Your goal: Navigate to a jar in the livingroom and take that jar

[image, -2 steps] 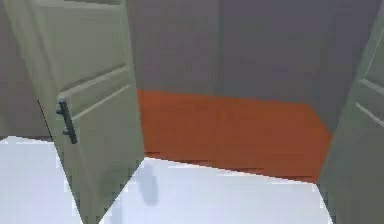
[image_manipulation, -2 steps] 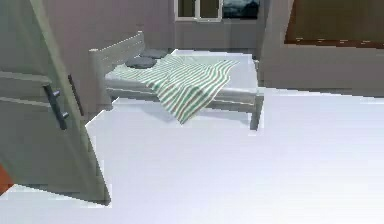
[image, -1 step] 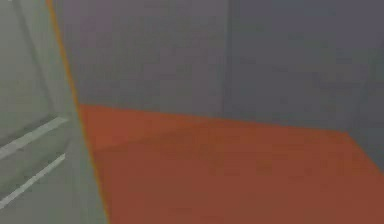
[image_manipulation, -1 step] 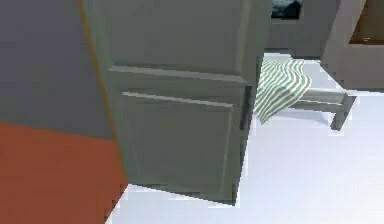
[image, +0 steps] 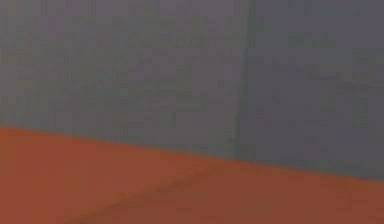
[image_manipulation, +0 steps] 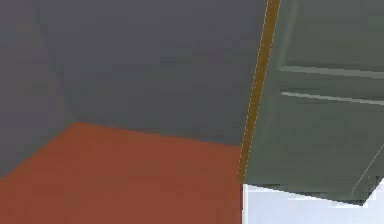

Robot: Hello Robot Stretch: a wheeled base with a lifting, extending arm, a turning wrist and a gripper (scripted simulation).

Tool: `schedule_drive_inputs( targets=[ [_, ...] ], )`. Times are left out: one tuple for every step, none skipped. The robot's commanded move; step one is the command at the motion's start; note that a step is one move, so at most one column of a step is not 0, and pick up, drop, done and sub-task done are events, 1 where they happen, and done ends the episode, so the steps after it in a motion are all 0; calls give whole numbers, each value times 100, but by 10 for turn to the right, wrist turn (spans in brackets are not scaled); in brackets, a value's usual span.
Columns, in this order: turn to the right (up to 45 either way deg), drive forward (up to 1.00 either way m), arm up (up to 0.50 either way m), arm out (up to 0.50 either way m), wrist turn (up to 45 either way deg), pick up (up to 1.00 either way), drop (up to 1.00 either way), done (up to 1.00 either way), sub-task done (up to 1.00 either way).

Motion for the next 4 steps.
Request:
schedule_drive_inputs(
  targets=[
    [150, 0, 0, 0, 0, 0, 0, 0, 0],
    [0, 15, 0, 0, 0, 0, 0, 0, 0],
    [0, 30, 0, 0, 0, 0, 0, 0, 0],
    [-450, 0, 0, 0, 0, 0, 0, 0, 0]
  ],
)
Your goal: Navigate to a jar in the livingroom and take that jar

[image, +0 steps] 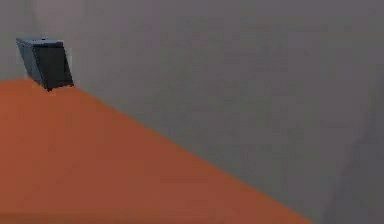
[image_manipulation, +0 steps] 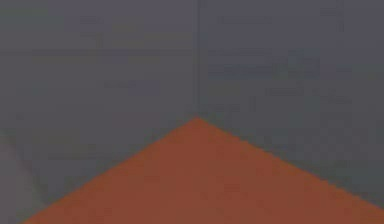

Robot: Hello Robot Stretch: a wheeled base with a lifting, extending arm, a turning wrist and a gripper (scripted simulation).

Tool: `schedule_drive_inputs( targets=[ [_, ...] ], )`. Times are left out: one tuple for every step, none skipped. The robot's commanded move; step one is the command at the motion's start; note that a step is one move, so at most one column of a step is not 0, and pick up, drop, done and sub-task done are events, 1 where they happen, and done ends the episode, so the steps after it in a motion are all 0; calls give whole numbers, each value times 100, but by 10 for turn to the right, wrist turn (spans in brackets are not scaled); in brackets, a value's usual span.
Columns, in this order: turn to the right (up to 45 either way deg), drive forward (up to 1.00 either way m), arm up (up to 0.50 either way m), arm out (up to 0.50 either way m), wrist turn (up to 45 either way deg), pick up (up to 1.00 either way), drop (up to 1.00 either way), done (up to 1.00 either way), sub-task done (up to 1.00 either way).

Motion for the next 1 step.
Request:
schedule_drive_inputs(
  targets=[
    [-450, 0, 0, 0, 0, 0, 0, 0, 0]
  ],
)
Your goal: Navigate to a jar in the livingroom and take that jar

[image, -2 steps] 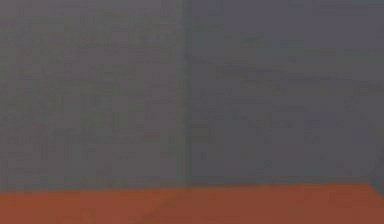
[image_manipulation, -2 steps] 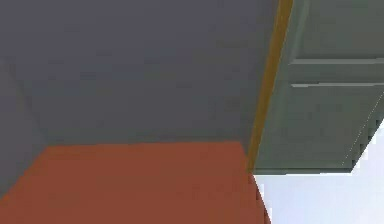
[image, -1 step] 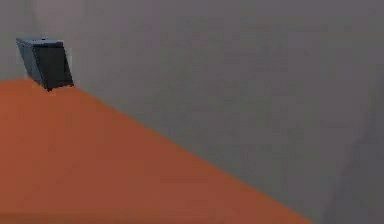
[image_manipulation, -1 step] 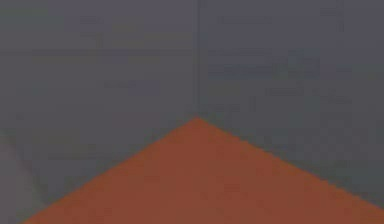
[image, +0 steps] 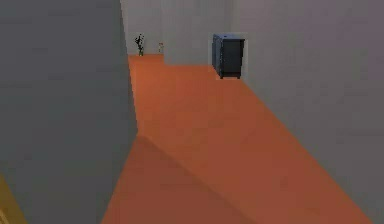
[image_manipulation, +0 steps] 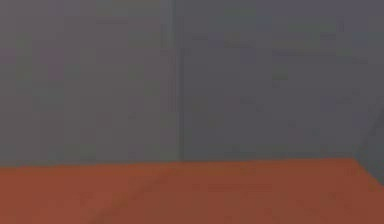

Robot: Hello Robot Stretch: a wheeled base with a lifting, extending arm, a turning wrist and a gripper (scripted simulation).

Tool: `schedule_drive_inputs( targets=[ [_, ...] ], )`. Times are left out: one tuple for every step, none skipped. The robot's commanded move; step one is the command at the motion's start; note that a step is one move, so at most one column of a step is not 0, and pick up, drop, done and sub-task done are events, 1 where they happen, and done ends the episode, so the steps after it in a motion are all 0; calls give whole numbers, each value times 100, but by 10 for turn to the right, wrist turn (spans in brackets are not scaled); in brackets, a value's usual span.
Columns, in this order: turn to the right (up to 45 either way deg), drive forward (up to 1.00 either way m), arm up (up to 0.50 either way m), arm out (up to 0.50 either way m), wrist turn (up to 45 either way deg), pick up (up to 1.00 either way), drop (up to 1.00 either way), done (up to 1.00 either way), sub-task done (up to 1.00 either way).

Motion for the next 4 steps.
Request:
schedule_drive_inputs(
  targets=[
    [-30, 0, 0, 0, 0, 0, 0, 0, 0],
    [0, 100, 0, 0, 0, 0, 0, 0, 0],
    [0, 100, 0, 0, 0, 0, 0, 0, 0],
    [-30, 0, 0, 0, 0, 0, 0, 0, 0]
  ],
)
